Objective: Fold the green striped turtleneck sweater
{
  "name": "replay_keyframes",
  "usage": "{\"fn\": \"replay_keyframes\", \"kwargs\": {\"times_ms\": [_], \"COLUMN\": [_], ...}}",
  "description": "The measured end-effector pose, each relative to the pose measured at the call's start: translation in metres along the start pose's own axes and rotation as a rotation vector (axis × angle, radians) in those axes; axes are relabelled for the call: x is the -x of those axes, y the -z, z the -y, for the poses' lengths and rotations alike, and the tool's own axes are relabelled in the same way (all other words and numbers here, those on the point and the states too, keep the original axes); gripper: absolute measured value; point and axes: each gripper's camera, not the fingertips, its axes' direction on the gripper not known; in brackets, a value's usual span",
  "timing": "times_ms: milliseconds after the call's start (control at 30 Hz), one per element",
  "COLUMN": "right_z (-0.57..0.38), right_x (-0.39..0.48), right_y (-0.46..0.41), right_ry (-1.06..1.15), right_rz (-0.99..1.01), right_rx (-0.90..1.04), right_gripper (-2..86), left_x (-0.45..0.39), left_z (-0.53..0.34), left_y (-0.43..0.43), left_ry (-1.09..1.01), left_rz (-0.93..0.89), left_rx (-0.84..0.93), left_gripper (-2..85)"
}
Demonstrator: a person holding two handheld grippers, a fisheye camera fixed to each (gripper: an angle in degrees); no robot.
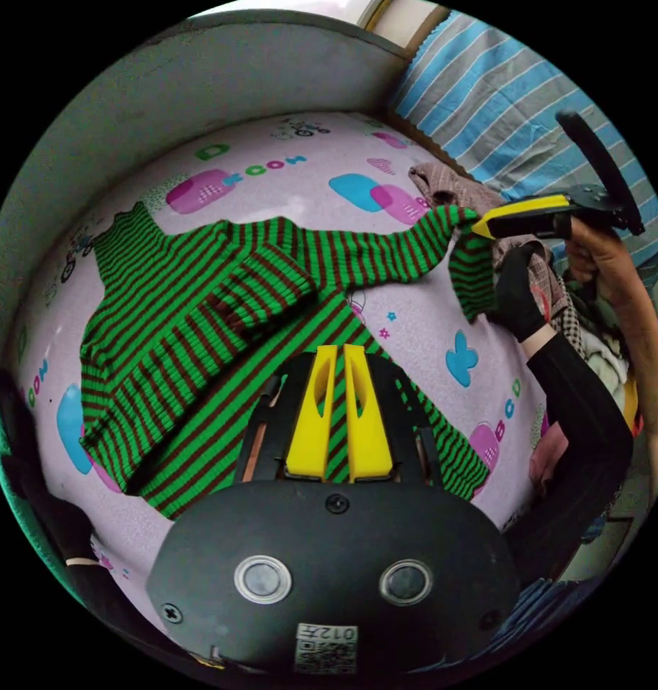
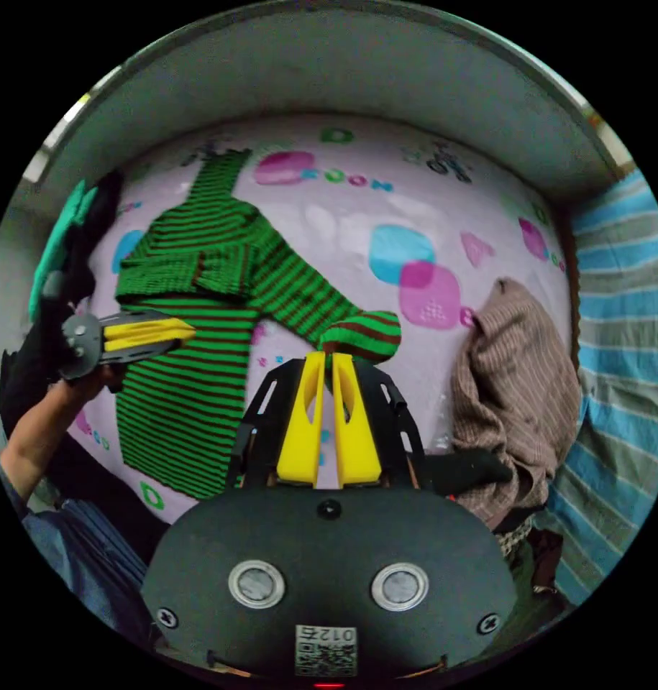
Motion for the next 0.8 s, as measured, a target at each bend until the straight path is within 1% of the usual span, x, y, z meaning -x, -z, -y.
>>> {"fn": "replay_keyframes", "kwargs": {"times_ms": [133,233,367,467,533,600,633,733,800], "right_z": [0.025,0.041,0.055,0.045,0.032,0.016,0.007,-0.014,-0.025], "right_x": [0.063,0.106,0.136,0.123,0.098,0.067,0.047,0.008,-0.006], "right_y": [0.009,-0.019,-0.08,-0.086,-0.08,-0.076,-0.077,-0.097,-0.108], "right_ry": [0.156,0.23,0.235,0.196,0.143,0.077,0.039,-0.046,-0.072], "right_rz": [0.115,0.178,0.237,0.289,0.302,0.312,0.313,0.294,0.266], "right_rx": [-0.048,-0.023,0.081,0.041,-0.02,-0.069,-0.074,0.008,0.044], "right_gripper": [2.9,4.2,7.0,7.6,7.1,6.4,6.3,6.5,6.4], "left_x": [0.021,0.054,0.079,0.085,0.077,0.052,0.033,-0.012,-0.055], "left_z": [-0.019,-0.046,-0.073,-0.087,-0.087,-0.078,-0.071,-0.059,-0.053], "left_y": [0.021,0.029,0.024,0.026,0.03,0.032,0.029,0.014,-0.012], "left_ry": [0.048,0.149,0.218,0.222,0.173,0.04,-0.06,-0.279,-0.492], "left_rz": [0.021,0.037,0.061,0.097,0.125,0.148,0.149,0.199,0.246], "left_rx": [-0.045,-0.041,0.012,-0.002,-0.041,-0.094,-0.108,-0.097,-0.042], "left_gripper": [0.2,0.4,0.7,1.0,1.4,2.3,2.8,3.6,4.2]}}
